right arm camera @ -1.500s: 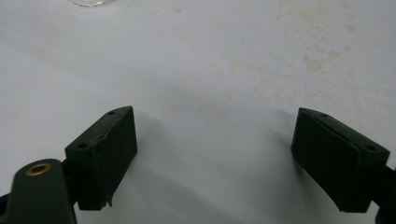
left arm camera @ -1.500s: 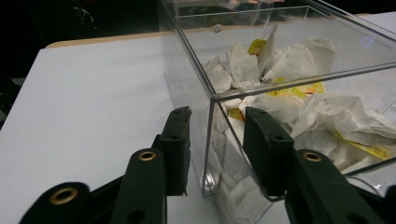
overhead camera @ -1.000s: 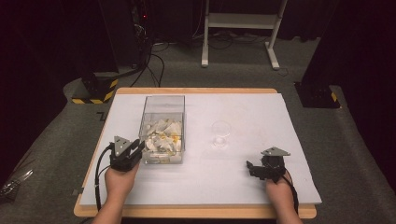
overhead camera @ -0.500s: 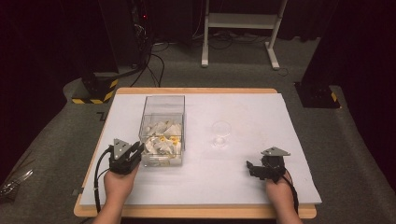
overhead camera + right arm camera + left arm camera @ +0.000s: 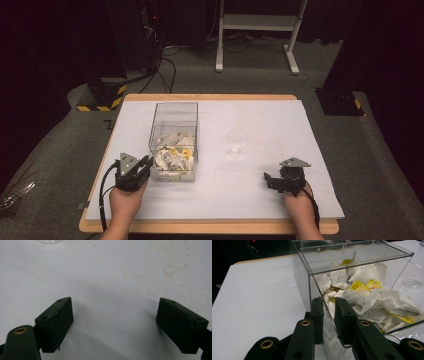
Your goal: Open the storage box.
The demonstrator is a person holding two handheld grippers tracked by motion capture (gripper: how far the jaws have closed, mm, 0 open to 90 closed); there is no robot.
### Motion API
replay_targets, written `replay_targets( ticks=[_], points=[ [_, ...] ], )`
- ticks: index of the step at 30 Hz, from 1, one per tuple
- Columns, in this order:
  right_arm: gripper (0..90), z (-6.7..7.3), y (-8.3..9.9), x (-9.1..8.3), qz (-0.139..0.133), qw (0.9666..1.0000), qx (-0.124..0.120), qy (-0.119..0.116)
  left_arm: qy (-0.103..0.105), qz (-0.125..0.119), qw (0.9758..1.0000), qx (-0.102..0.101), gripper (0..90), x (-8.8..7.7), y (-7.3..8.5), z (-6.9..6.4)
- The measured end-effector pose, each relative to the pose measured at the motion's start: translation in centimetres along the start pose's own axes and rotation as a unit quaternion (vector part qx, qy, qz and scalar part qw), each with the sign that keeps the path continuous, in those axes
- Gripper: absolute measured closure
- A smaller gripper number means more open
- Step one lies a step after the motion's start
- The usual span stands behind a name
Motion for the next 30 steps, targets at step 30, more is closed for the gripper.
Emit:
replay_targets(
  ticks=[30],
  points=[
    [14.4,0.0,0.0,0.0,-0.001,1.0000,-0.002,0.000,-0.002,-0.003,1.0000,0.004,79.0,-2.8,1.4,-1.0]
  ],
)
Point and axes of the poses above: each handheld gripper's, and its own axes: x roughly forward along the jaws, y roughly out of its underside, z roughly to its left, the point moved 4 cm from there along x, roughly forward along the jaws, and after that the axes turned 5 degrees about -x, right-handed, at the moved point
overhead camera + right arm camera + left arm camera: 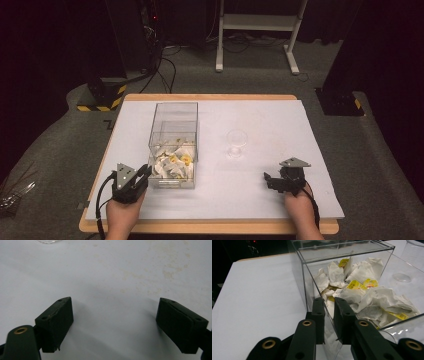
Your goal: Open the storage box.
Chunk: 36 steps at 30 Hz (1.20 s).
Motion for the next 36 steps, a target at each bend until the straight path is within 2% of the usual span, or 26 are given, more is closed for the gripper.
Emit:
replay_targets(
  ticks=[5,13,15,20,36],
  points=[
    [14.5,0.0,0.0,0.0,0.000,1.0000,0.000,0.000,-0.001,0.000,1.0000,0.005,78.6,0.0,0.0,0.0],
    [14.4,0.0,0.0,0.0,0.000,1.0000,0.000,0.000,0.000,0.010,0.9999,-0.009,72.4,1.4,-0.1,0.4],
    [14.5,0.0,0.0,0.0,0.000,1.0000,0.000,0.000,0.004,0.013,0.9998,-0.013,73.7,1.6,-0.1,0.5],
    [14.5,0.0,0.0,0.0,0.000,1.0000,0.000,0.000,0.003,0.013,0.9999,-0.010,77.5,1.4,0.0,0.3],
    [14.5,0.0,0.0,0.0,0.000,1.0000,0.000,0.000,0.002,0.019,0.9998,0.004,78.1,-0.1,0.6,-0.3]
  ],
)
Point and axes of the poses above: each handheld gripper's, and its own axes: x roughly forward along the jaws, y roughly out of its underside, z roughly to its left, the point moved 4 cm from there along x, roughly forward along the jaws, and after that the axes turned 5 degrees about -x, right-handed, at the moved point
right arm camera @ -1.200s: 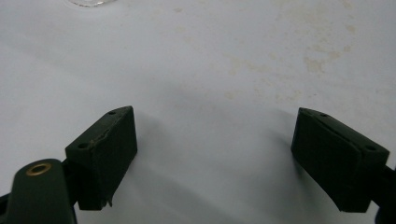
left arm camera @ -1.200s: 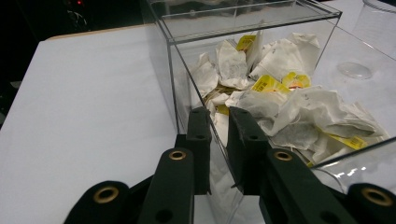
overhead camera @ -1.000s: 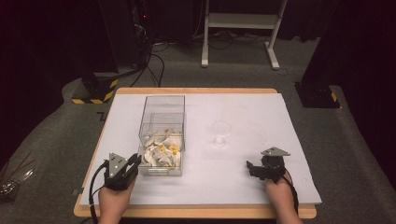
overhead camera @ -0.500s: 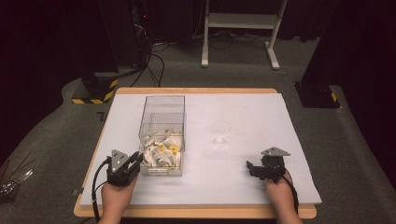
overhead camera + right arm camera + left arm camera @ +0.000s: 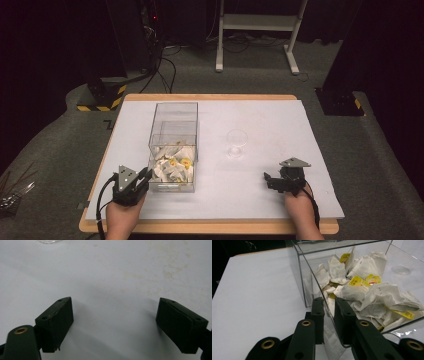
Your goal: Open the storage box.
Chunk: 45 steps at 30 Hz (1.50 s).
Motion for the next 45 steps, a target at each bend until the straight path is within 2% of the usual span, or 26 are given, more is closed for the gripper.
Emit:
replay_targets(
  ticks=[8,12,14,16,17,21,24,25,26,29,32,36,40,41,42,45],
  points=[
    [14.5,0.0,0.0,0.0,0.000,1.0000,0.000,0.000,0.004,0.000,1.0000,-0.001,78.2,-0.7,0.4,-0.2],
    [14.6,0.0,0.0,0.0,0.000,1.0000,0.000,0.000,0.002,-0.004,1.0000,0.006,77.4,-0.8,0.5,-0.1],
    [14.6,0.0,0.0,0.0,0.000,1.0000,0.000,0.000,0.010,-0.004,0.9999,0.007,75.1,-0.7,0.5,0.0],
    [14.6,0.0,0.0,0.0,0.000,1.0000,0.000,0.000,0.006,-0.009,0.9999,0.008,68.0,-0.7,0.4,0.2],
    [14.6,0.0,0.0,0.0,0.000,1.0000,0.000,0.000,0.003,-0.013,0.9999,0.011,65.8,-0.7,0.3,0.3],
    [14.6,0.0,0.0,0.0,0.000,1.0000,0.000,0.000,0.012,-0.024,0.9996,0.011,59.6,-1.0,-0.5,0.6],
    [14.6,0.0,0.0,0.0,0.000,1.0000,0.000,0.000,0.011,-0.034,0.9988,0.033,56.2,-1.3,-1.6,0.8],
    [14.6,0.0,0.0,0.0,0.000,1.0000,0.000,0.000,0.011,-0.034,0.9988,0.033,54.1,-1.3,-1.6,0.8],
    [14.5,0.0,0.0,0.0,0.000,1.0000,0.000,0.000,0.011,-0.033,0.9984,0.045,52.3,-1.1,-2.1,1.0],
    [14.5,0.0,0.0,0.0,0.000,1.0000,0.000,0.000,0.022,-0.034,0.9982,0.045,50.8,-0.9,-2.7,1.6],
    [14.5,0.0,0.0,0.0,0.000,1.0000,0.000,-0.001,0.023,-0.034,0.9983,0.042,50.2,-0.8,-2.8,2.2],
    [14.4,0.0,0.0,0.0,0.000,1.0000,0.001,-0.001,0.017,-0.038,0.9988,0.024,47.8,-1.2,-2.2,3.2],
    [14.3,0.0,0.0,0.0,0.001,1.0000,0.003,-0.001,0.012,-0.025,0.9992,0.028,47.1,-1.0,-1.4,4.0],
    [14.2,0.0,0.0,0.0,0.001,1.0000,0.002,0.000,0.013,-0.025,0.9994,0.022,46.7,-0.9,-1.1,4.3],
    [14.0,0.0,0.0,0.0,0.001,1.0000,0.003,0.000,0.005,-0.018,0.9995,0.025,46.4,-0.6,-0.5,5.0],
    [13.7,0.0,0.0,0.0,0.001,1.0000,0.004,0.001,0.003,-0.008,0.9998,0.020,46.3,0.1,0.2,5.8]
  ],
)
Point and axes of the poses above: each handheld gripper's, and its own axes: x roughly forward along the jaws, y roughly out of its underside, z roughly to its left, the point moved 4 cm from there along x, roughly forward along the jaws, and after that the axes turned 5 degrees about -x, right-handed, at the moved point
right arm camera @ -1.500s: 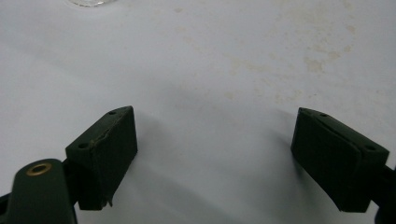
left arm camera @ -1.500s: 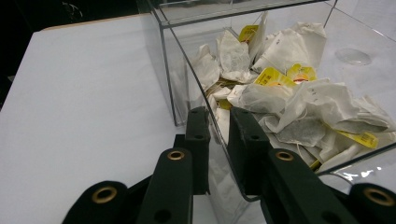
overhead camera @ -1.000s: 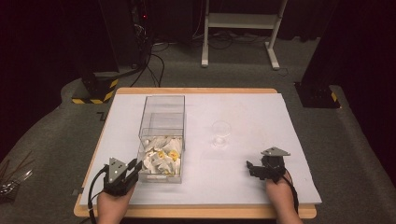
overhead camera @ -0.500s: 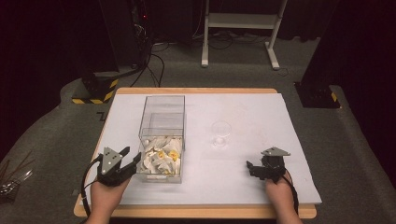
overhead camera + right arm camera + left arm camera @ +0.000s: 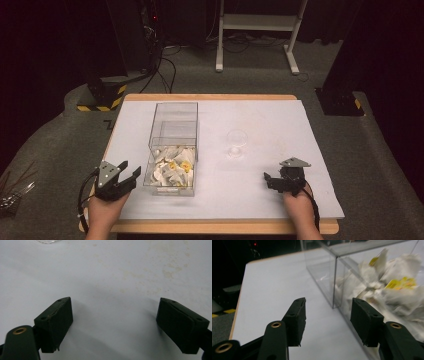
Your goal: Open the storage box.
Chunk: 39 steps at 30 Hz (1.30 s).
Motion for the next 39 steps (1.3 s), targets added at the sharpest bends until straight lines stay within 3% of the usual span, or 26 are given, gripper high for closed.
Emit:
replay_targets(
  ticks=[2,4,6,8,21,25,29,34,39],
  points=[
    [13.6,0.0,0.0,0.0,0.001,1.0000,0.000,0.000,-0.009,0.013,0.9999,-0.005,45.7,0.7,1.0,1.0],
    [13.5,0.0,0.0,0.0,0.000,1.0000,-0.002,0.001,-0.029,0.026,0.9992,0.006,45.1,1.4,1.8,1.6],
    [13.2,0.0,0.0,0.0,0.000,1.0000,-0.003,0.003,-0.031,0.034,0.9989,0.008,44.7,1.7,2.1,1.8],
    [13.5,0.0,0.0,0.0,0.000,1.0000,-0.003,0.003,-0.036,0.060,0.9975,0.012,44.0,2.7,2.9,2.4],
    [14.5,0.0,-0.3,-0.3,-0.004,1.0000,-0.005,0.007,-0.033,0.089,0.9955,0.000,43.2,4.3,3.8,3.0],
    [14.2,0.4,-0.6,-0.4,-0.008,0.9999,-0.010,-0.002,-0.023,0.094,0.9951,-0.017,42.6,4.4,3.9,3.1],
    [14.3,1.2,-1.5,-0.7,-0.022,0.9994,-0.024,-0.009,-0.006,0.105,0.9938,-0.036,38.7,4.6,4.0,3.4],
    [14.4,2.0,-2.7,-0.6,-0.028,0.9988,-0.032,-0.022,-0.011,0.109,0.9936,-0.029,36.2,4.7,4.1,3.1],
    [14.8,3.1,-4.7,-0.4,-0.052,0.9975,-0.037,-0.031,-0.013,0.109,0.9936,-0.026,35.7,4.6,4.1,3.1]
  ],
)
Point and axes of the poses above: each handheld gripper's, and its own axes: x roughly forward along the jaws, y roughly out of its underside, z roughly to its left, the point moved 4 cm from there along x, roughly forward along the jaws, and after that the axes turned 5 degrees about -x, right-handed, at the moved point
